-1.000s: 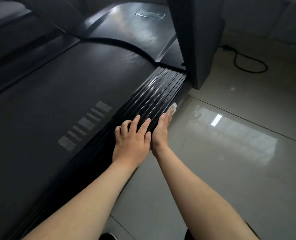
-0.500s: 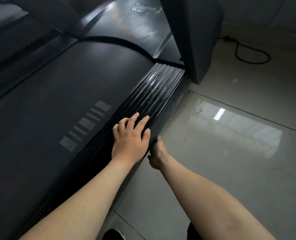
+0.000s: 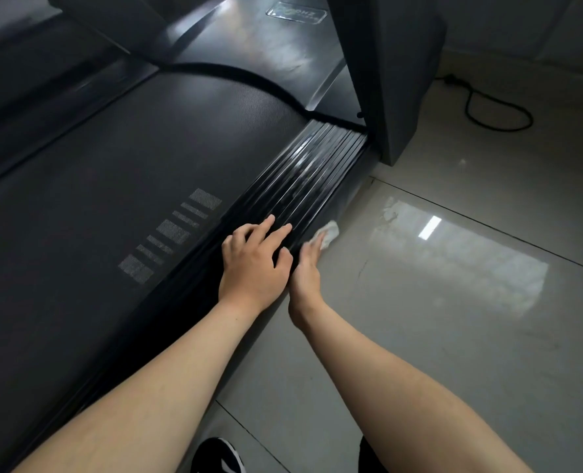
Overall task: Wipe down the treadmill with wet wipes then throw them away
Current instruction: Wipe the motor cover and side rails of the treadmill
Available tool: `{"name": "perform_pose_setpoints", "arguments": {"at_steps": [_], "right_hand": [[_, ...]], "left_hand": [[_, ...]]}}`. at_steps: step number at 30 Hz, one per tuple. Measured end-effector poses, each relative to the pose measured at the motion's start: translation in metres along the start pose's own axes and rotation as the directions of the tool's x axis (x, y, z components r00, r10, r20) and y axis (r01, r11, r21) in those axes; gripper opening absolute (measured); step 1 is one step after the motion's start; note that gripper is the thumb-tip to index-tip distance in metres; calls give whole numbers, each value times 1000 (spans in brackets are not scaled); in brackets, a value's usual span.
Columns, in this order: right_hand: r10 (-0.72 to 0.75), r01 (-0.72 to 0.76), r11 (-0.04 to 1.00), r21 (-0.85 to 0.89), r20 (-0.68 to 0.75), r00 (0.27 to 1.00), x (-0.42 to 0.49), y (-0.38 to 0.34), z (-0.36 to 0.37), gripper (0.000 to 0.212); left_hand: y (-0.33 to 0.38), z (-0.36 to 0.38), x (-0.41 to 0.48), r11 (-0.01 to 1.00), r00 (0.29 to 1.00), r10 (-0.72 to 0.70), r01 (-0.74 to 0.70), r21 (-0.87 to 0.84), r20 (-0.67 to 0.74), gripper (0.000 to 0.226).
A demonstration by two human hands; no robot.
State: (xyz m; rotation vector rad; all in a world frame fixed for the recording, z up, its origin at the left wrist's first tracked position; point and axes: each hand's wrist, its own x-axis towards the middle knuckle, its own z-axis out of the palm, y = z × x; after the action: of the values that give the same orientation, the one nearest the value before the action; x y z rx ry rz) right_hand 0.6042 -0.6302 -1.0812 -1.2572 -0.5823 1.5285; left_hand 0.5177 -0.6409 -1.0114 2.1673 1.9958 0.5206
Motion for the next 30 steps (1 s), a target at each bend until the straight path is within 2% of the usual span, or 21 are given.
{"name": "perform_pose_setpoints", "arguments": {"at_steps": [4, 5, 8, 9, 10, 12, 14, 17, 18, 20, 22, 24, 27, 30], "right_hand": [[237, -240, 968, 67, 52, 970, -2, 41, -2, 120], [280, -283, 956, 71, 47, 959, 1, 46, -4, 122], [311, -309, 947, 91, -16, 950, 12, 41, -4, 94], [312, -310, 948, 69, -19, 950, 6, 26, 0, 96], [277, -276, 960, 49, -14, 961, 2, 13, 2, 100], [70, -69, 997, 21, -31, 997, -4, -9, 8, 77], [-123, 123, 992, -31, -4, 992, -8, -22, 9, 62], [-173, 175, 980, -96, 26, 985, -10, -23, 5, 59], [-131, 133, 986, -102, 29, 991, -12, -20, 1, 61], [49, -47, 997, -62, 30, 998, -16, -10, -5, 81], [257, -257, 966, -24, 44, 965, -18, 3, -9, 95], [379, -378, 926, -19, 40, 925, -13, 17, -12, 98], [437, -437, 900, -1, 29, 899, -6, 23, -15, 85], [404, -404, 915, -17, 0, 915, -10, 6, -13, 57]], "left_hand": [[0, -3, -6, 1000, 1000, 15, -15, -24, 11, 51], [-1, -4, -6, 999, 1000, 15, -15, -29, 18, 49], [-1, -5, -8, 999, 1000, -5, 6, -48, 28, 45], [0, -5, -8, 998, 999, -13, 14, -53, 31, 45], [1, -5, -7, 998, 999, -20, 22, -55, 34, 45], [2, -5, -6, 998, 999, -28, 30, -50, 34, 45], [2, -5, -6, 999, 999, -31, 32, -40, 27, 45], [5, -5, -6, 998, 999, -46, 46, -35, 16, 44], [6, -5, -6, 998, 999, -49, 50, -32, 16, 44], [8, -6, -7, 999, 999, -46, 46, -21, 17, 45], [9, -8, -7, 999, 999, -39, 39, -12, 23, 44], [10, -8, -7, 999, 999, -37, 37, -10, 25, 44], [10, -7, -6, 999, 999, -36, 36, -7, 20, 43], [9, -7, -6, 999, 999, -36, 36, -8, 24, 43]]}}
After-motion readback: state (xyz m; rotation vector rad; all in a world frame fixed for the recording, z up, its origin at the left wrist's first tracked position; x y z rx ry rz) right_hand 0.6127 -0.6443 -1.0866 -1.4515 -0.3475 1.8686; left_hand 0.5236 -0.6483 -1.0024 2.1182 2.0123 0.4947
